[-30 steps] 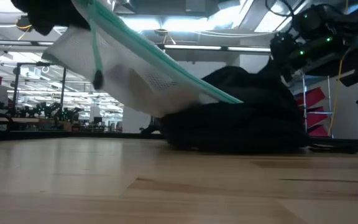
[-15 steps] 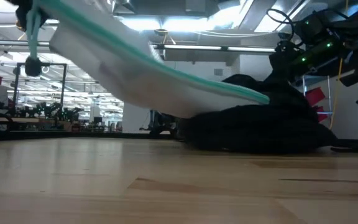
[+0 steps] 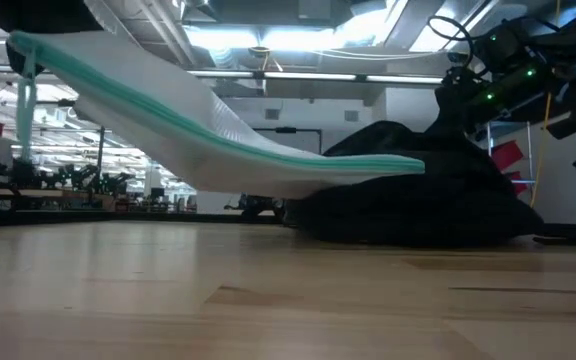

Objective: Unpack backpack
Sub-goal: Remove the transparent zipper bag from the black backpack, then open the transparent zipper bag

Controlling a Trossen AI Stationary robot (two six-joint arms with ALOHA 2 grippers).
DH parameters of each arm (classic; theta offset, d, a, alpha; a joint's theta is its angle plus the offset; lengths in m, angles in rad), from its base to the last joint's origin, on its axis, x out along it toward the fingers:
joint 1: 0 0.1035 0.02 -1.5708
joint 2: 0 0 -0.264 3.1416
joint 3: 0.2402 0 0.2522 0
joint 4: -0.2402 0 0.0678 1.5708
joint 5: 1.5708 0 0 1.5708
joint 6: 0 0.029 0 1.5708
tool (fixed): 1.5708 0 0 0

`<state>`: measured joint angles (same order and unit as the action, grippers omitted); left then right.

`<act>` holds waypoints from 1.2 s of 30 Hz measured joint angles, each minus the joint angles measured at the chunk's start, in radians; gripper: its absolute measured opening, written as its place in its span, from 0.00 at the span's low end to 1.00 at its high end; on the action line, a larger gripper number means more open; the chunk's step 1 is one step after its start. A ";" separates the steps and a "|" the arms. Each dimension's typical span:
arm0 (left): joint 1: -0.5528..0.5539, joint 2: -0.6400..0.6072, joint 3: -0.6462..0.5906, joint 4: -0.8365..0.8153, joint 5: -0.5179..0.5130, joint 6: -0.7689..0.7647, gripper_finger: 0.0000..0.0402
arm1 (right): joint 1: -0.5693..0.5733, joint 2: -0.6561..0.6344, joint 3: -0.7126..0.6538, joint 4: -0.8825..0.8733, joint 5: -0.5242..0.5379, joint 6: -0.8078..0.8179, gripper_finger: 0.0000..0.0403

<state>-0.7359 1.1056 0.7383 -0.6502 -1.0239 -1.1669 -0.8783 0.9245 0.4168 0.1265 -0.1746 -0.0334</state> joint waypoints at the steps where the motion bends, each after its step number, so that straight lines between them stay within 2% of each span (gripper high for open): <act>1: 0.002 0.002 0.000 0.000 -0.031 0.002 0.33 | 0.000 0.000 0.000 0.000 -0.001 0.000 0.03; 4: 0.011 0.002 0.000 -0.026 -0.110 0.001 0.46 | 0.000 0.000 0.000 -0.002 -0.001 0.000 0.04; 7: 0.027 -0.004 0.000 -0.154 -0.119 -0.072 0.58 | 0.000 0.000 0.000 -0.003 -0.001 0.000 0.04; 9: 0.042 -0.004 0.000 -0.286 -0.069 -0.163 0.65 | 0.000 0.000 0.000 -0.004 -0.001 0.000 0.04; 12: 0.064 -0.004 -0.001 -0.448 0.075 -0.266 0.71 | 0.000 0.000 0.000 -0.005 -0.001 0.000 0.04; 15: 0.061 -0.004 -0.001 -0.481 0.130 -0.260 0.73 | 0.001 0.000 0.000 -0.006 -0.001 0.000 0.04; 20: 0.048 -0.008 -0.001 -0.390 0.172 -0.151 0.73 | 0.001 0.000 0.000 -0.007 -0.002 0.000 0.04; 22: 0.048 -0.018 -0.001 -0.297 0.173 -0.113 0.73 | 0.001 0.000 0.000 -0.007 -0.009 -0.001 0.04; 24: 0.043 -0.022 -0.001 -0.148 0.201 0.017 0.73 | 0.001 0.000 0.000 -0.007 -0.018 0.000 0.04; 27: 0.050 0.016 0.001 0.027 0.329 0.294 0.73 | 0.001 0.000 0.000 -0.007 -0.020 0.000 0.04; 30: 0.056 0.100 0.001 -0.024 0.380 0.421 0.73 | 0.001 0.000 0.000 -0.007 -0.020 0.000 0.04; 36: 0.064 0.275 0.000 -0.210 0.402 0.431 0.73 | 0.001 0.000 0.000 -0.011 -0.020 -0.001 0.04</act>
<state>-0.6723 1.3809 0.7380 -0.8605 -0.6220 -0.7354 -0.8776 0.9249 0.4171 0.1150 -0.1949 -0.0339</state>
